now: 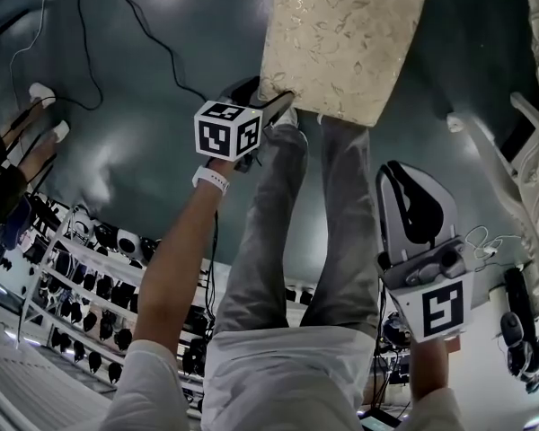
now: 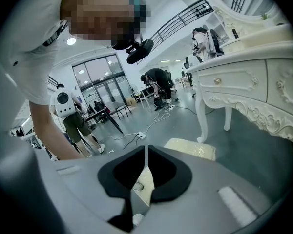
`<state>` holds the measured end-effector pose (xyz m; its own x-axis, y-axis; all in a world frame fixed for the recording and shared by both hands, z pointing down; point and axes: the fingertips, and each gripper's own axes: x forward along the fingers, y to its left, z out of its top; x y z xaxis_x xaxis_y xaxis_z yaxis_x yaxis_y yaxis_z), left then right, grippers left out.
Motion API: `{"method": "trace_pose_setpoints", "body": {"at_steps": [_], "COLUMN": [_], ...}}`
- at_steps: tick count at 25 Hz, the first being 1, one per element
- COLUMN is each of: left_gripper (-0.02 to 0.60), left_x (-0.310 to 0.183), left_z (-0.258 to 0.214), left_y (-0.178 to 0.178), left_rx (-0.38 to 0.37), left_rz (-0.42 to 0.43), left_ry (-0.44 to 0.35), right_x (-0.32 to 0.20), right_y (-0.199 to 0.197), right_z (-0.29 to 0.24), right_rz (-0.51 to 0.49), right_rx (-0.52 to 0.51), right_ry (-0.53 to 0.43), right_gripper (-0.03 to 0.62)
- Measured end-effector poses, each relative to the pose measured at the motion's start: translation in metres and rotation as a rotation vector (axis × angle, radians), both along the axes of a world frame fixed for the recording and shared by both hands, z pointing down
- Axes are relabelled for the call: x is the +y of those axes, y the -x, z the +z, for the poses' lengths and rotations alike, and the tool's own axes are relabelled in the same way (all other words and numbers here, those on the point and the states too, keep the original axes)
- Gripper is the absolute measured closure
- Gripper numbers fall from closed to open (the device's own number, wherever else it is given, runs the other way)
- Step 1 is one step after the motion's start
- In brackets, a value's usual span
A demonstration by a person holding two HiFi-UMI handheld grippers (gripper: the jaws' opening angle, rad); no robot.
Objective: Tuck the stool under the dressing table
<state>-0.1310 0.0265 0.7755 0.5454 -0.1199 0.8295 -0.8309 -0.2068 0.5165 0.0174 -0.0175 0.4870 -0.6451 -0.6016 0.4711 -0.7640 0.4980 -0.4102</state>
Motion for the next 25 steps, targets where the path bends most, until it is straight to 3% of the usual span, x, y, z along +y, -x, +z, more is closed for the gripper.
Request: {"method": "trace_pose_setpoints", "body": {"at_steps": [6,11,18,25], "left_gripper": [0.256,0.256,0.264,0.264], "left_x": [0.012,0.001,0.004,-0.004], "left_z": [0.001,0.003,0.006,0.02], "left_y": [0.015,0.001,-0.006,-0.009], "left_rx": [-0.011,0.002,0.043,0.039], "left_rz": [-0.004,-0.007,-0.035,-0.001], "left_ry": [0.008,0.012,-0.037,-0.054], "right_x": [0.007,-0.001,0.039,0.058], "right_y": [0.006,-0.002,0.037,0.039], "right_z": [0.004,0.009,0.011,0.023], "right_rz": [0.025,0.025,0.052,0.101], "right_rx": [0.003,0.002,0.007,0.012], "right_ry": [-0.006,0.0,0.007,-0.005], "right_gripper": [0.56,0.56,0.56,0.56]}}
